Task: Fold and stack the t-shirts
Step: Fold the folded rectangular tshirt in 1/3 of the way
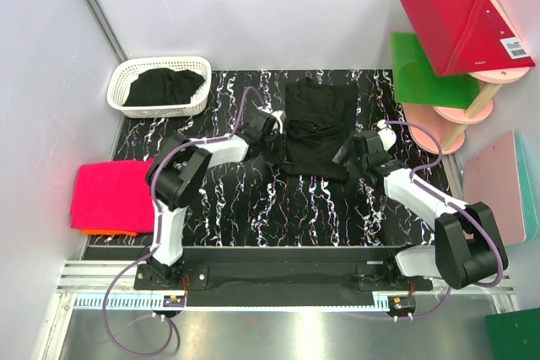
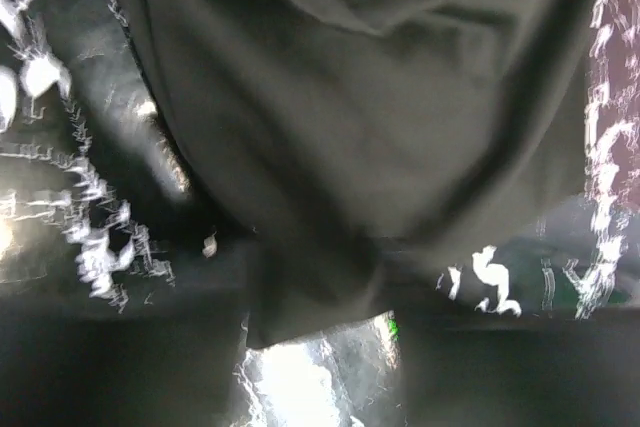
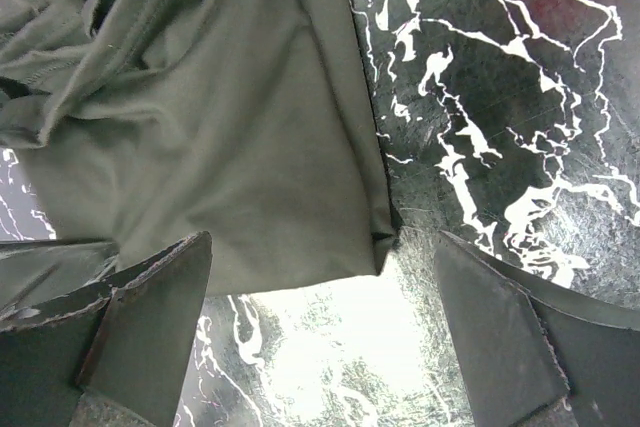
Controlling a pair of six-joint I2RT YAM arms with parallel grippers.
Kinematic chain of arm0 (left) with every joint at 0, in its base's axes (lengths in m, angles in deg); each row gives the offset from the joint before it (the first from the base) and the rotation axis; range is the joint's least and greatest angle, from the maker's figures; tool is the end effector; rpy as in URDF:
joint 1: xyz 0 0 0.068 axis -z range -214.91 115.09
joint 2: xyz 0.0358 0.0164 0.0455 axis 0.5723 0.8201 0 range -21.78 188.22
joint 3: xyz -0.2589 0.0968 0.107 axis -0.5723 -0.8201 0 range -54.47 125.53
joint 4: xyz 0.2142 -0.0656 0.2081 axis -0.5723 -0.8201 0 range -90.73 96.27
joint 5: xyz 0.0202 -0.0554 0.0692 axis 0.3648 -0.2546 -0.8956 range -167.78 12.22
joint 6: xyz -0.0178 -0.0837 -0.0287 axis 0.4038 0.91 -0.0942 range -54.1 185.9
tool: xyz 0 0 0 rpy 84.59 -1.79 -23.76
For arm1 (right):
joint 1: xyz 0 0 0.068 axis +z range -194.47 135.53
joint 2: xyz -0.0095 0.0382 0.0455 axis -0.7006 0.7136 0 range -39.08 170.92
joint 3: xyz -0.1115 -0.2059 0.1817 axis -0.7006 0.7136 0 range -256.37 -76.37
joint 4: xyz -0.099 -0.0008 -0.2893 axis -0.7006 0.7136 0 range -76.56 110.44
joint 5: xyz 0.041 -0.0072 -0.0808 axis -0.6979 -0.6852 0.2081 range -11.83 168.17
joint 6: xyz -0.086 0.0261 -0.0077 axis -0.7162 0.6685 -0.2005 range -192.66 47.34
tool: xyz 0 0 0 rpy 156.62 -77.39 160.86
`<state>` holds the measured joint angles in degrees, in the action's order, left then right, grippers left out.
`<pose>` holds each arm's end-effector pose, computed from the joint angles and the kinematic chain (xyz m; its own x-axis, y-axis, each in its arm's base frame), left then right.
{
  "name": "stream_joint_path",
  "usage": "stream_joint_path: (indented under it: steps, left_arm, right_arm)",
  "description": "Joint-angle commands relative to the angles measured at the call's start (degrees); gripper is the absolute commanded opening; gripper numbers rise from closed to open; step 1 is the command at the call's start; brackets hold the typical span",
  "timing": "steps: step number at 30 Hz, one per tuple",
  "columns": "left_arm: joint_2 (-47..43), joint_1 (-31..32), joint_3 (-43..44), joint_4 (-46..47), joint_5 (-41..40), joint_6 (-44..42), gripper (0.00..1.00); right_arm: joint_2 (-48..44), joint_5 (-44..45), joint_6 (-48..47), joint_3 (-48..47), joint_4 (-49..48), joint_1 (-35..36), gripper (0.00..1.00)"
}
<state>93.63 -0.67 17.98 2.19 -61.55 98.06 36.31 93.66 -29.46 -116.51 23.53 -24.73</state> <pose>0.4018 -0.3007 0.1081 -0.8836 -0.0168 -0.4680 0.2686 0.8005 -0.5358 0.3148 0.0902 0.1651 -0.5900 0.4892 -0.6423 0.3497 0.8719 0.3428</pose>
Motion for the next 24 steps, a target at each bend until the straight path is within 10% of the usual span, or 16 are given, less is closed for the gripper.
stream_joint_path:
  steps: [1,17,19,20,23,24]
  left_arm:
    - [5.5,1.1,-0.1,0.5,4.6,1.2,0.0]
    - [-12.1,4.0,-23.1,-4.7,3.5,2.0,0.0]
    - [-14.2,5.2,-25.2,-5.0,3.7,1.7,0.16]
    - [-14.9,5.7,-25.7,-5.3,3.4,1.6,0.49]
    - [-20.0,6.9,-27.4,-7.2,0.2,1.1,0.99]
    - [-23.5,7.2,-27.7,-8.0,-1.1,1.0,0.99]
  right_arm:
    - [0.2,-1.5,1.2,-1.3,-1.2,-0.1,1.0]
    - [-0.2,-11.1,6.4,3.8,-1.0,-0.1,1.0]
    - [0.0,-11.4,6.1,3.1,-1.1,-0.1,1.0]
    - [0.1,-11.4,5.8,2.9,-1.2,0.0,1.0]
    - [0.4,-12.2,5.4,2.2,-1.9,0.0,1.0]
    - [0.5,-12.4,5.3,2.0,-1.9,-0.1,1.0]
